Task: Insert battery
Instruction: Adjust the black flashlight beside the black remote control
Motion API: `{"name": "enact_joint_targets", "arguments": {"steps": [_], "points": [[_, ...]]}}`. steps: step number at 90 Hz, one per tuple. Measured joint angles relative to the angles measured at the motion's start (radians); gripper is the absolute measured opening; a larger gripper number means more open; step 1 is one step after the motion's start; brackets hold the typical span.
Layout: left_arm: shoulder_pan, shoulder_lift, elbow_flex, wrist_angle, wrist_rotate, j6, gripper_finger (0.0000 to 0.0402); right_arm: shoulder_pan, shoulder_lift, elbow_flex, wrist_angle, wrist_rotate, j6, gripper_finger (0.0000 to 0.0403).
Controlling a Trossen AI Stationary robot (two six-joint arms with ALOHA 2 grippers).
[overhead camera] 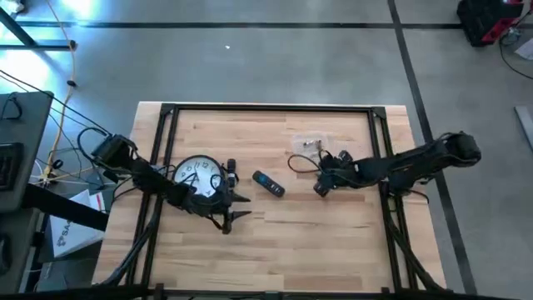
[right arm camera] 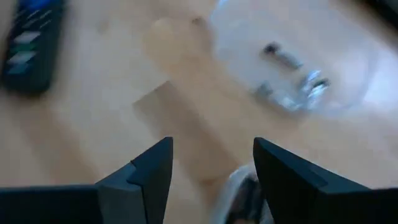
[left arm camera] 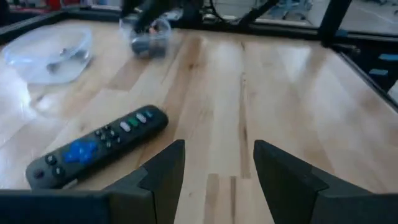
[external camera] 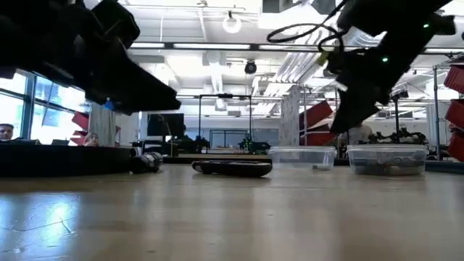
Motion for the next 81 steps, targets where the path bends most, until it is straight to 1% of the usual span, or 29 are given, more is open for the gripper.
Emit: {"name": "enact_joint_targets", "arguments": {"steps": [7, 12, 19, 24, 31, 40, 46, 53, 61, 68, 73, 81], "points": [[-0.004, -0.038, 0.0, -0.017, -0.049, -0.012, 0.0172, 0.057, 0.001, 0.0, 0.033, -0.015, 0.012, 0.0191], [-0.008, -0.083, -0.001, -0.038, -0.066, -0.006, 0.0172, 0.096, 0.002, 0.0, 0.073, -0.011, 0.004, 0.0191], [-0.012, -0.17, -0.001, -0.098, -0.071, 0.033, 0.0172, 0.146, 0.002, 0.0, 0.148, 0.019, -0.029, 0.0191], [-0.014, -0.242, 0.0, -0.175, -0.102, 0.037, 0.0172, 0.178, 0.003, 0.0, 0.2, 0.047, -0.057, 0.0191], [-0.012, -0.35, 0.0, -0.36, -0.168, -0.025, 0.0172, 0.215, 0.007, -0.003, 0.288, 0.098, -0.102, 0.019], [-0.011, -0.49, 0.0, -0.672, -0.242, -0.177, 0.0172, 0.253, 0.027, -0.025, 0.406, 0.141, -0.15, 0.019], [-0.011, -0.57, 0.0, -0.868, -0.27, -0.283, 0.0172, 0.269, 0.05, -0.047, 0.485, 0.141, -0.179, 0.019], [-0.011, -0.639, 0.02, -1.08, -0.277, -0.397, 0.0172, 0.28, 0.088, -0.066, 0.566, 0.142, -0.194, 0.019], [-0.011, -0.682, 0.062, -1.29, -0.277, -0.522, 0.0172, 0.282, 0.151, -0.077, 0.635, 0.143, -0.196, 0.019], [-0.002, -0.69, 0.092, -1.443, -0.261, -0.61, 0.0172, 0.281, 0.218, -0.076, 0.724, 0.143, -0.225, 0.019], [0.013, -0.688, 0.103, -1.534, -0.229, -0.669, 0.0172, 0.28, 0.274, -0.076, 0.814, 0.142, -0.264, 0.019], [0.044, -0.675, 0.104, -1.624, -0.164, -0.744, 0.0172, 0.28, 0.369, -0.072, 1.006, 0.137, -0.336, 0.019]]}}
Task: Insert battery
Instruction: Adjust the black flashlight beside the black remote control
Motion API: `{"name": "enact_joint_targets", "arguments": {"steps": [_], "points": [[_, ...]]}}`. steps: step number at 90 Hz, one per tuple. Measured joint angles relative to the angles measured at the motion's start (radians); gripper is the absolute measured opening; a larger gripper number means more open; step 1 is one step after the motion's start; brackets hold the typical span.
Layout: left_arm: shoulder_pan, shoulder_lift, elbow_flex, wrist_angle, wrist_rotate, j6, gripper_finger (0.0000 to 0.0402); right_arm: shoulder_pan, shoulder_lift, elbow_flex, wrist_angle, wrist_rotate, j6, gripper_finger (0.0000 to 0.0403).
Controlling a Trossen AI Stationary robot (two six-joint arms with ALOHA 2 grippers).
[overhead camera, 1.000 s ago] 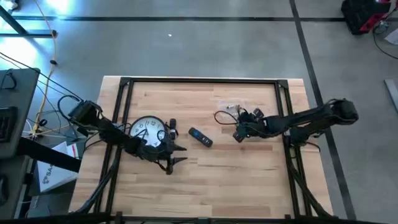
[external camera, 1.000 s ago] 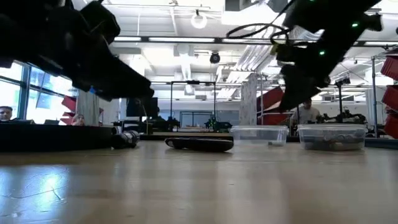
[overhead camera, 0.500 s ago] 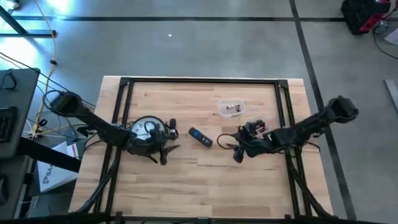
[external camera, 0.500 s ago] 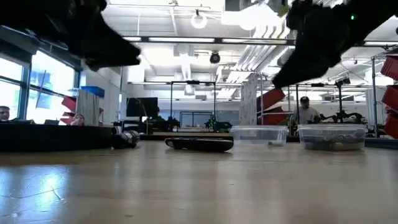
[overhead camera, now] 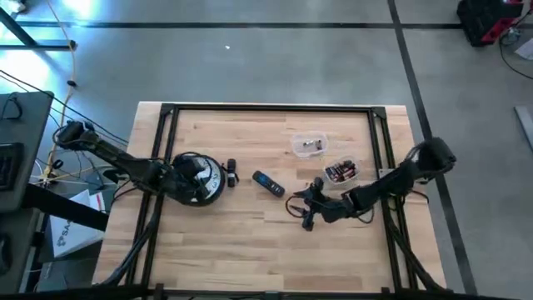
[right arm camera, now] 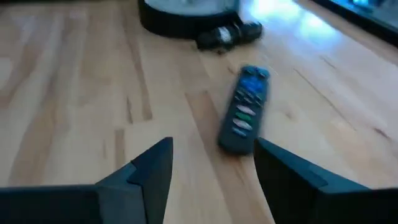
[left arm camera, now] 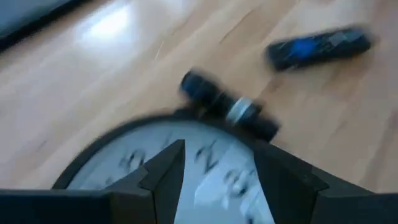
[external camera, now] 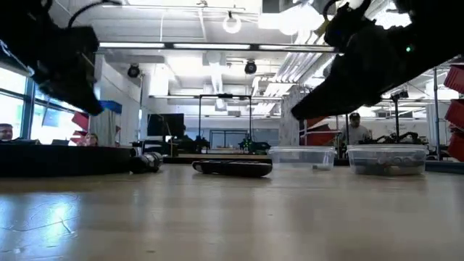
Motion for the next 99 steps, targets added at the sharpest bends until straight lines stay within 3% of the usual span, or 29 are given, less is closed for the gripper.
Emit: {"name": "enact_joint_targets", "arguments": {"steps": [15, 39, 48, 60, 67, 82, 99], "points": [[0.036, 0.04, 0.0, -0.054, 0.049, -0.053, 0.0172, 0.0, 0.152, 0.034, 0.285, -0.097, -0.111, 0.019], [0.056, 0.106, -0.02, -0.051, 0.063, -0.098, 0.0172, 0.0, 0.247, 0.155, 0.258, -0.19, -0.151, 0.0191], [0.054, 0.134, -0.021, -0.011, 0.048, -0.104, 0.0172, -0.002, 0.248, 0.189, 0.193, -0.176, -0.191, 0.0191], [0.054, 0.179, -0.021, 0.119, 0.029, -0.012, 0.0172, -0.045, 0.249, 0.228, 0.1, -0.068, -0.237, 0.0191], [0.054, 0.212, -0.021, 0.218, 0.025, 0.043, 0.0172, -0.09, 0.249, 0.251, 0.076, -0.065, -0.261, 0.0191], [0.044, 0.251, -0.02, 0.447, 0.021, 0.252, 0.0172, -0.195, 0.249, 0.291, 0.069, -0.143, -0.32, 0.0191], [0.009, 0.193, 0.013, 0.388, 0.002, 0.335, 0.0172, -0.299, 0.264, 0.366, 0.073, -0.298, -0.323, 0.0191]]}}
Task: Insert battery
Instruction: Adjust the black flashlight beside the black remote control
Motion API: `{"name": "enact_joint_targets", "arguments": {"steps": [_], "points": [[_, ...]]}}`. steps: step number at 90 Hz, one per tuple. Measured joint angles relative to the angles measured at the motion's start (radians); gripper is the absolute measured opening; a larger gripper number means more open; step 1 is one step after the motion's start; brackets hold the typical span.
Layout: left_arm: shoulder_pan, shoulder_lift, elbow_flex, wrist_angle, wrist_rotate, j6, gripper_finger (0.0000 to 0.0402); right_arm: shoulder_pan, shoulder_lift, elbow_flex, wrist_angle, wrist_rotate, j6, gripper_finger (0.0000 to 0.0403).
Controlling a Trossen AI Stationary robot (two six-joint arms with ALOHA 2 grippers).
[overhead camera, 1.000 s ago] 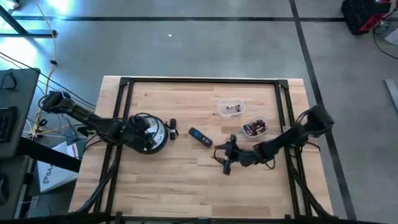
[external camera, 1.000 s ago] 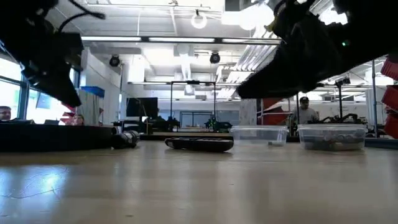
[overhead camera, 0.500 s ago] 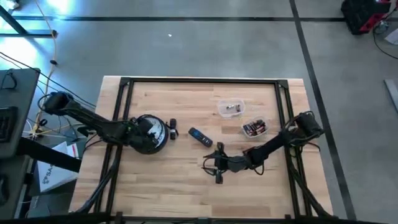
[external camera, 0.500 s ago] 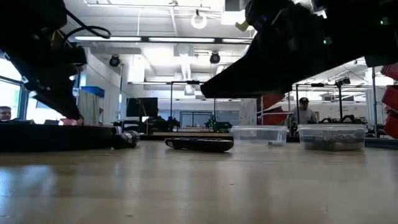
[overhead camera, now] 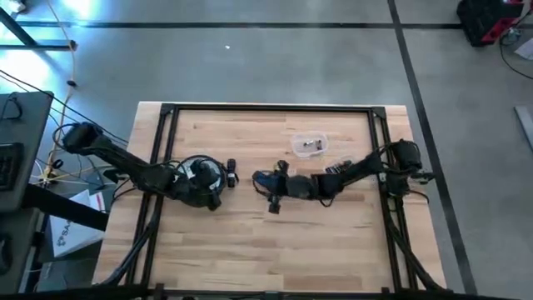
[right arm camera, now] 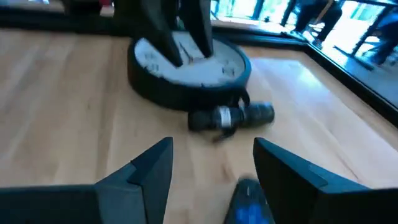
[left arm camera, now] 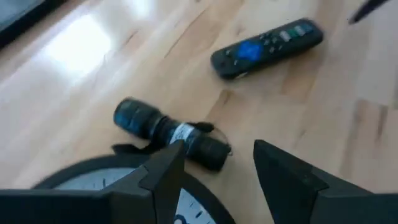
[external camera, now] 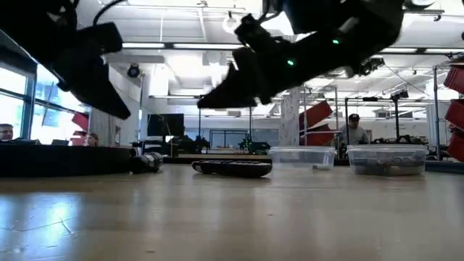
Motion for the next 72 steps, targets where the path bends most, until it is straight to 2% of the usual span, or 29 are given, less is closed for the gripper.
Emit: {"name": "enact_joint_targets", "arguments": {"steps": [9, 26, 47, 60, 72], "points": [[-0.016, -0.033, 0.0, -0.072, -0.01, -0.009, 0.0172, -0.039, 0.05, 0.073, -0.03, -0.034, -0.006, 0.019], [-0.05, -0.072, 0.0, -0.209, 0.0, -0.103, 0.0172, -0.065, 0.201, 0.289, -0.194, -0.059, -0.055, 0.0191], [-0.093, -0.064, 0.0, -0.301, 0.118, -0.226, 0.0172, -0.068, 0.364, 0.524, -0.304, -0.048, 0.01, 0.019], [-0.128, -0.061, 0.0, -0.355, 0.186, -0.309, 0.0172, -0.066, 0.425, 0.596, -0.333, -0.008, 0.038, 0.019], [-0.162, -0.058, -0.004, -0.384, 0.191, -0.355, 0.0172, -0.065, 0.437, 0.612, -0.386, 0.053, 0.048, 0.019]]}}
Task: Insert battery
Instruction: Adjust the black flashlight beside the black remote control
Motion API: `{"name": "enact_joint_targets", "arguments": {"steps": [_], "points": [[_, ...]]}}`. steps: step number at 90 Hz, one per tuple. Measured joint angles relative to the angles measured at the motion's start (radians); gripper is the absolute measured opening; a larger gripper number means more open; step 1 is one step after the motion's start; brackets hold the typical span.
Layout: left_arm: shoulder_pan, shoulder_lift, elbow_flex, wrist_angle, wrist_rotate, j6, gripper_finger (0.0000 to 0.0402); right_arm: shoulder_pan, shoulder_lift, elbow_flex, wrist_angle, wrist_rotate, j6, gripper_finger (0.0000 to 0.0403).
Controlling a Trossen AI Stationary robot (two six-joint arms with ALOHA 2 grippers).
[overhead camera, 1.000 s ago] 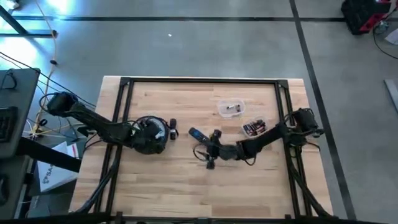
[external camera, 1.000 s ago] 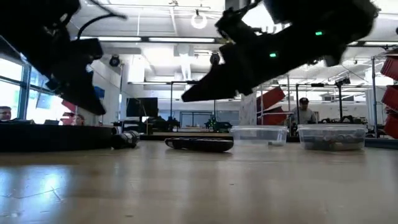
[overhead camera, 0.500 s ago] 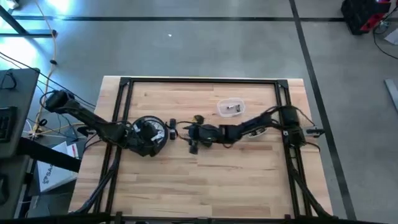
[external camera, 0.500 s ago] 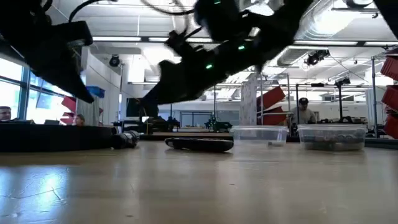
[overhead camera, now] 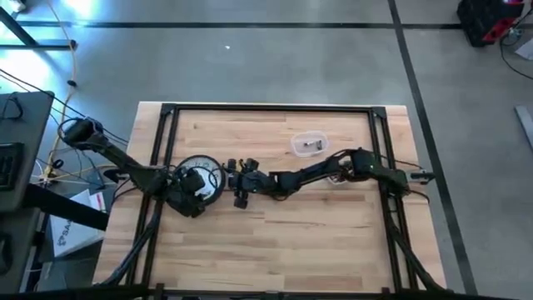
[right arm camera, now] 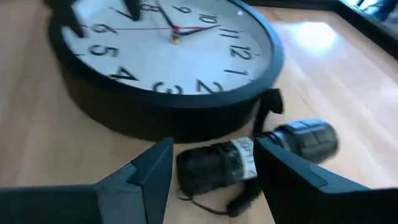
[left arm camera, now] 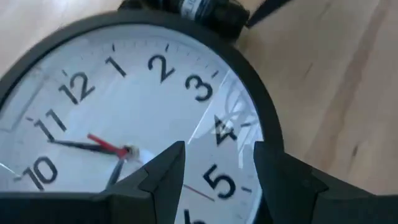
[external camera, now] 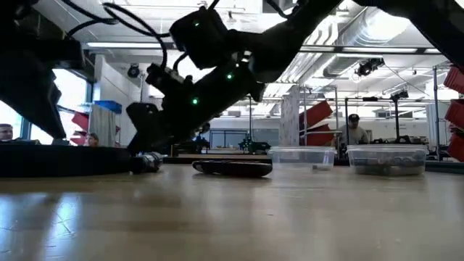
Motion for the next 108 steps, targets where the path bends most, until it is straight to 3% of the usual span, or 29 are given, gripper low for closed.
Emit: {"name": "enact_joint_targets", "arguments": {"steps": [15, 32, 38, 49, 70, 108], "points": [[-0.027, 0.003, -0.003, -0.006, -0.007, -0.006, 0.0172, 0.0, 0.0, -0.015, -0.046, 0.094, 0.051, 0.019], [-0.037, 0.002, -0.003, -0.022, -0.013, 0.004, 0.0172, -0.002, -0.012, -0.016, -0.194, 0.363, 0.064, 0.019], [-0.038, 0.002, -0.003, -0.025, -0.024, 0.034, 0.0172, -0.005, -0.022, -0.016, -0.209, 0.395, 0.08, 0.0191], [-0.038, 0.002, -0.003, -0.04, -0.067, 0.081, 0.0172, -0.017, -0.032, -0.016, -0.191, 0.345, 0.106, 0.0191], [-0.038, 0.002, -0.003, -0.046, -0.112, 0.094, 0.0172, -0.111, -0.032, -0.016, -0.168, 0.066, 0.152, 0.019], [-0.037, 0.002, -0.003, -0.036, -0.126, 0.09, 0.0172, -0.241, -0.031, -0.016, -0.165, 0.065, 0.1, 0.019]]}}
